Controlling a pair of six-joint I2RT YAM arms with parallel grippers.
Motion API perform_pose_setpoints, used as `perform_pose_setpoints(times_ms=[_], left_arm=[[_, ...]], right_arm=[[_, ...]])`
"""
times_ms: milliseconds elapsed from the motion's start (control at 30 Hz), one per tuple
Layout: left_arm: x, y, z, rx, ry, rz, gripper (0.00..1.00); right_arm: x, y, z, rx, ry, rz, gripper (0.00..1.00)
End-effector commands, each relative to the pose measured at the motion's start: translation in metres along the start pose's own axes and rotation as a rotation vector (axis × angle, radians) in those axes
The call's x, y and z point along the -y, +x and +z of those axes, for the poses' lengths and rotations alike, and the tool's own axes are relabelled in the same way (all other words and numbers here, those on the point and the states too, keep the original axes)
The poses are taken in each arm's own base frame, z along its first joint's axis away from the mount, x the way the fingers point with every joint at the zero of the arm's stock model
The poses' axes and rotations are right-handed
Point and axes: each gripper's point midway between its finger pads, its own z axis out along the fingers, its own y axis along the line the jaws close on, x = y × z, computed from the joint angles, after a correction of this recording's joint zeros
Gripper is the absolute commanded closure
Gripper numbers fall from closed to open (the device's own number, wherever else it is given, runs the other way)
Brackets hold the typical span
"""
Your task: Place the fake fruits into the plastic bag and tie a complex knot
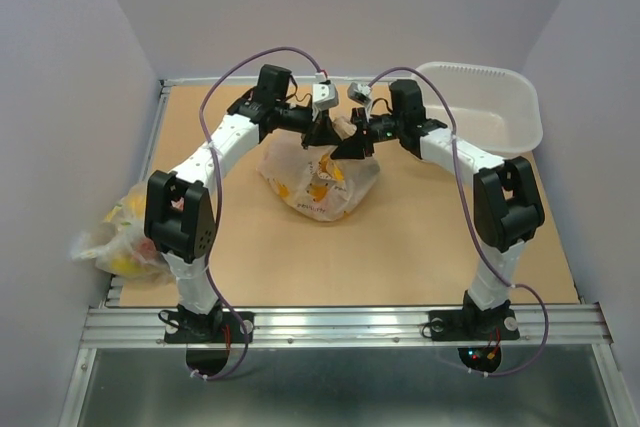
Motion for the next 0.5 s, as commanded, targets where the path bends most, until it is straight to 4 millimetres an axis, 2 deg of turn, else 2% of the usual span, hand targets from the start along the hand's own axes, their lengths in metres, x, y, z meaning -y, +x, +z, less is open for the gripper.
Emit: perform_pose_setpoints(times_ms=[0,67,100,133,167,233,267,367,433,467], left_arm=[[0.015,-0.025,-0.009,0.02,0.016,0.067,0.93],[0.007,-0.031,-0.022,0.033,-0.01,0.049,0.82],[0.005,-0.042,-0.03,0.055,-0.024,0.018,0.66],[-0.006,-0.047,-0.047,0.072,-0.062,0.0,0.62],[-0.006,-0.064,-0.059,0.101,-0.077,-0.01,0.55],[-0.01,-0.079,-0.077,0.129,-0.121,-0.006,0.5],[-0.015,-0.092,-0.094,0.15,-0.171,0.019,0.48],[-0.02,-0.107,-0.113,0.175,-0.248,0.009,0.45],[-0.026,-0.107,-0.116,0.172,-0.276,-0.02,0.41],[-0.034,-0.102,-0.117,0.16,-0.308,-0.043,0.4]], right_arm=[[-0.004,-0.025,0.006,0.025,-0.014,-0.071,0.95],[-0.005,-0.023,0.004,0.023,-0.007,-0.082,0.99],[-0.007,-0.019,0.003,0.019,0.003,-0.093,1.0],[-0.007,-0.018,0.002,0.018,0.008,-0.099,1.0],[-0.008,-0.016,0.001,0.016,0.016,-0.113,0.99],[-0.009,-0.013,0.0,0.012,0.022,-0.127,1.0],[-0.01,-0.012,0.0,0.01,0.023,-0.137,0.99],[-0.012,-0.011,-0.001,0.009,0.016,-0.191,1.0],[-0.012,-0.011,-0.002,0.005,0.011,-0.256,1.0],[-0.015,-0.009,-0.003,0.002,0.004,-0.275,1.0]])
